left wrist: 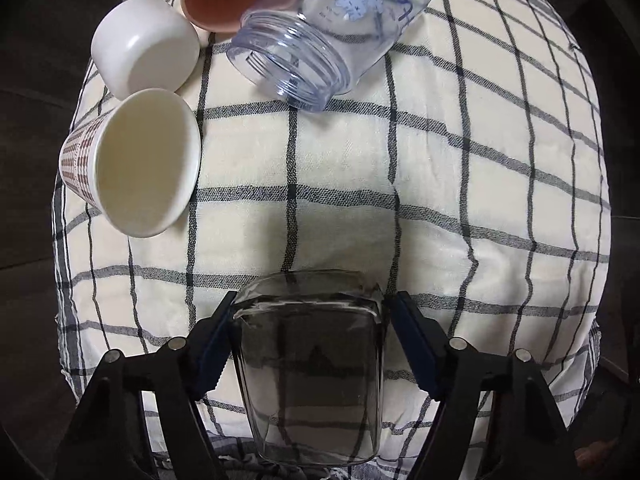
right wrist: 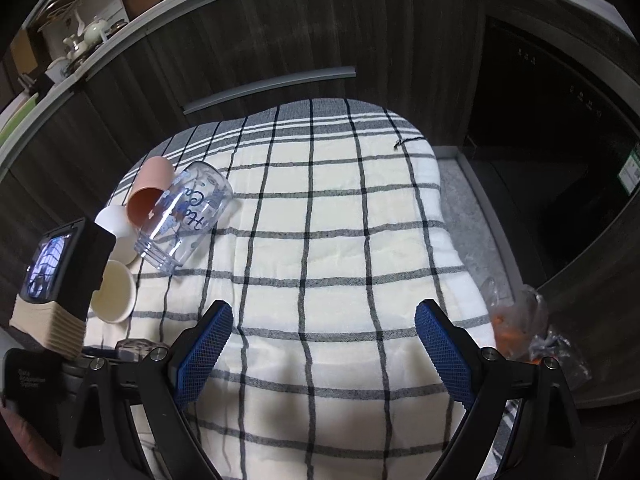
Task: Flip cup upside down
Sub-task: 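Turn the held clear cup rim-down with the left gripper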
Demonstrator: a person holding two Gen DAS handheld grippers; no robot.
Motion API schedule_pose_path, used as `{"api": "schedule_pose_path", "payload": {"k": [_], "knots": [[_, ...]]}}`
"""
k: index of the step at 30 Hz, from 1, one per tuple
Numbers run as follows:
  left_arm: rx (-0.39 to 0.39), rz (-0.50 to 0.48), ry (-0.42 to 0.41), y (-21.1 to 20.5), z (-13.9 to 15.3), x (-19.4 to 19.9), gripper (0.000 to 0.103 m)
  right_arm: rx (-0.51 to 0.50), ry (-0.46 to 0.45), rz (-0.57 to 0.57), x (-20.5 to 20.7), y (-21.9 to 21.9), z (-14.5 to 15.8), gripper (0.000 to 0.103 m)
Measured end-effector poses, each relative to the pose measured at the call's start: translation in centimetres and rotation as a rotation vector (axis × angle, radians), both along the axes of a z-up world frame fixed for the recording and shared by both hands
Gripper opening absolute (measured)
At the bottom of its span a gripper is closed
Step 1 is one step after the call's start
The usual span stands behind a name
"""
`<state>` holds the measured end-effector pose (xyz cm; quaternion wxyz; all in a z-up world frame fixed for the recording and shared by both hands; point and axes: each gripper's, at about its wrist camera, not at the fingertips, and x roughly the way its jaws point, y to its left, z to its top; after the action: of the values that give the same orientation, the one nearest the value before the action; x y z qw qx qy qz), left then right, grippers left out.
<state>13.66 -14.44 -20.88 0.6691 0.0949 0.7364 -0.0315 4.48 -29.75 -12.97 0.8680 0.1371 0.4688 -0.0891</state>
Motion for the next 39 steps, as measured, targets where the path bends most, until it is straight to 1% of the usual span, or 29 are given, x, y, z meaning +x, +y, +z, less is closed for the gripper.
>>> {"api": "schedule_pose_path", "payload": {"k": [2, 8, 11, 13, 15, 18, 23, 25, 26, 27, 29, 30, 32, 35, 39], "knots": [[0.011, -0.001, 0.001, -0.1, -0.1, 0.3, 0.067, 0.015, 0.007, -0.002, 0.1, -0.1, -0.3, 0.093], [-0.002, -0.022, -0.001, 0.0, 0.0, 0.0, 0.067, 0.039, 0.023, -0.007, 0.1, -0.1, -0.7, 0.093], [-0.023, -0.007, -0.002, 0.3, 0.2, -0.6, 0.066, 0.04, 0.023, -0.007, 0.0, 0.0, -0.7, 0.093], [-0.036, 0.002, -0.016, 0.9, 0.6, -1.2, 0.066, 0.042, 0.024, -0.007, -0.1, 0.1, -0.7, 0.093], [-0.041, -0.011, -0.056, 1.1, 1.6, -1.5, 0.066, 0.045, 0.022, -0.004, -0.2, 0.3, -0.5, 0.093], [-0.069, -0.026, -0.15, 1.7, 3.5, -2.3, 0.066, 0.037, 0.013, -0.003, -0.5, 0.5, -0.2, 0.093], [-0.153, -0.034, -0.335, 3.1, 5.9, -3.6, 0.066, 0.014, -0.011, -0.004, -0.9, 1.0, 0.6, 0.093], [-0.185, -0.039, -0.422, 4.2, 6.5, -4.4, 0.066, 0.002, -0.016, 0.0, -1.2, 1.3, 0.7, 0.093], [-0.197, -0.05, -0.482, 4.5, 6.9, -5.0, 0.066, -0.001, -0.018, 0.001, -1.3, 1.4, 0.8, 0.093], [-0.196, -0.059, -0.525, 4.6, 7.4, -5.3, 0.066, -0.008, -0.019, 0.002, -1.4, 1.6, 0.8, 0.093], [-0.196, -0.087, -0.651, 4.8, 8.0, -6.0, 0.066, -0.014, -0.022, 0.002, -1.7, 1.9, 0.7, 0.093], [-0.204, -0.101, -0.722, 5.1, 8.0, -6.5, 0.066, -0.017, -0.025, 0.001, -1.8, 2.1, 0.6, 0.093], [-0.244, -0.099, -0.809, 5.9, 7.7, -7.4, 0.066, -0.022, -0.031, 0.003, -1.9, 2.3, 0.3, 0.093], [-0.283, -0.077, -0.896, 6.4, 6.7, -7.8, 0.066, -0.034, -0.041, 0.009, -2.2, 2.8, 0.1, 0.093], [-0.282, -0.115, -0.963, 6.3, 5.8, -8.4, 0.067, -0.072, -0.043, 0.021, -2.4, 3.5, -0.2, 0.093]]}}
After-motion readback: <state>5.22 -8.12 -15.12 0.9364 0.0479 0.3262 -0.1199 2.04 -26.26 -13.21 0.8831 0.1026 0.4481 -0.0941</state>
